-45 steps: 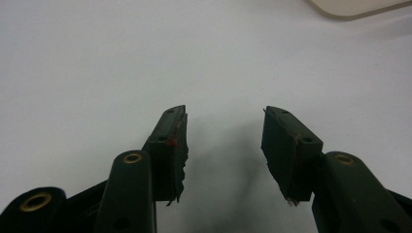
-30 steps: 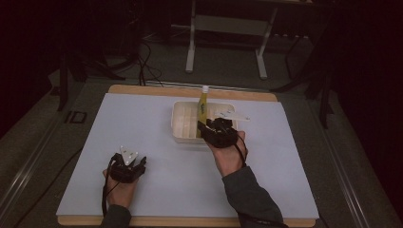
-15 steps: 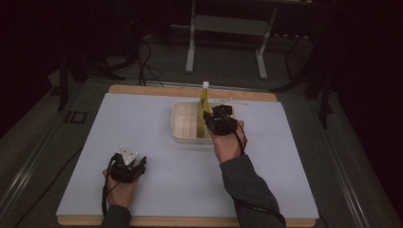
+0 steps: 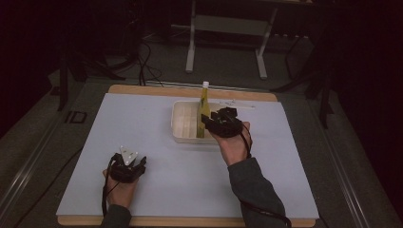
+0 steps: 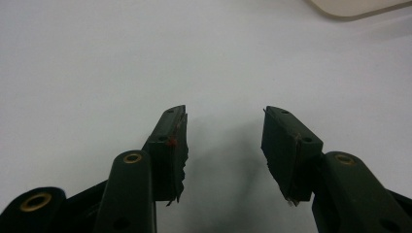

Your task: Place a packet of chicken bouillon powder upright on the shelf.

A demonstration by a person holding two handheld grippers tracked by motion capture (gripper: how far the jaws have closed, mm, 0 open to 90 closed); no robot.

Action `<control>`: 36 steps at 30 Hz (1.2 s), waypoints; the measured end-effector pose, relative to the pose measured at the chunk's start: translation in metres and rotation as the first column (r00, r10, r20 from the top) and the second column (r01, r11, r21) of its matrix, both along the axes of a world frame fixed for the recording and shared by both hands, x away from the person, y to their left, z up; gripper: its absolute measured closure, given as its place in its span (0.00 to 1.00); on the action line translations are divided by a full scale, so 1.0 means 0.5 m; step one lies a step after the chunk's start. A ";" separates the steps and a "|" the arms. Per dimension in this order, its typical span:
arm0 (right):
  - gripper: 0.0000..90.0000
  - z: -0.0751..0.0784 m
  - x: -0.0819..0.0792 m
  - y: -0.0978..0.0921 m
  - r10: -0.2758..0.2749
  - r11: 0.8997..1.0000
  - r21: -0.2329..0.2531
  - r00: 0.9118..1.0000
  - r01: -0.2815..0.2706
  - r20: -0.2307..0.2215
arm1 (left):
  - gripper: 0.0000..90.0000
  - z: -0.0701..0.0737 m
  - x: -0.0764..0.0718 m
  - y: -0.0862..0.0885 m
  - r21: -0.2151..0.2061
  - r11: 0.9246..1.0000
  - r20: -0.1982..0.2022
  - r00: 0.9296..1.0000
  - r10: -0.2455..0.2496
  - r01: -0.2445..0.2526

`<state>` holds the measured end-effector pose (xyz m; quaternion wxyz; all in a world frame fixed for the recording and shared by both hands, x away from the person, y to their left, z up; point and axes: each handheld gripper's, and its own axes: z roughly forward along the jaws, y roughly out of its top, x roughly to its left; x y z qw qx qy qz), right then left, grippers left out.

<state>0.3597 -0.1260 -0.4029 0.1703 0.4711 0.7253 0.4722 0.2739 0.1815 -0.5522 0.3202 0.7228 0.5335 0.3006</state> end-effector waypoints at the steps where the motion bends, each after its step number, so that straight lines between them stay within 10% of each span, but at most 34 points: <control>1: 0.62 0.000 -0.003 -0.002 0.010 1.000 -0.002 1.000 -0.010 -0.001 | 0.57 0.000 0.000 0.000 0.000 1.000 0.000 1.000 0.000 0.000; 20: 0.56 -0.025 -0.073 -0.045 0.187 0.976 -0.128 0.981 -0.178 0.058 | 0.57 0.000 -0.001 0.000 -0.008 1.000 0.005 1.000 0.002 -0.002; 36: 0.55 -0.129 -0.081 -0.144 0.096 0.981 -0.168 0.995 -0.097 -0.015 | 0.57 0.000 0.000 0.001 -0.002 1.000 0.000 1.000 0.018 -0.018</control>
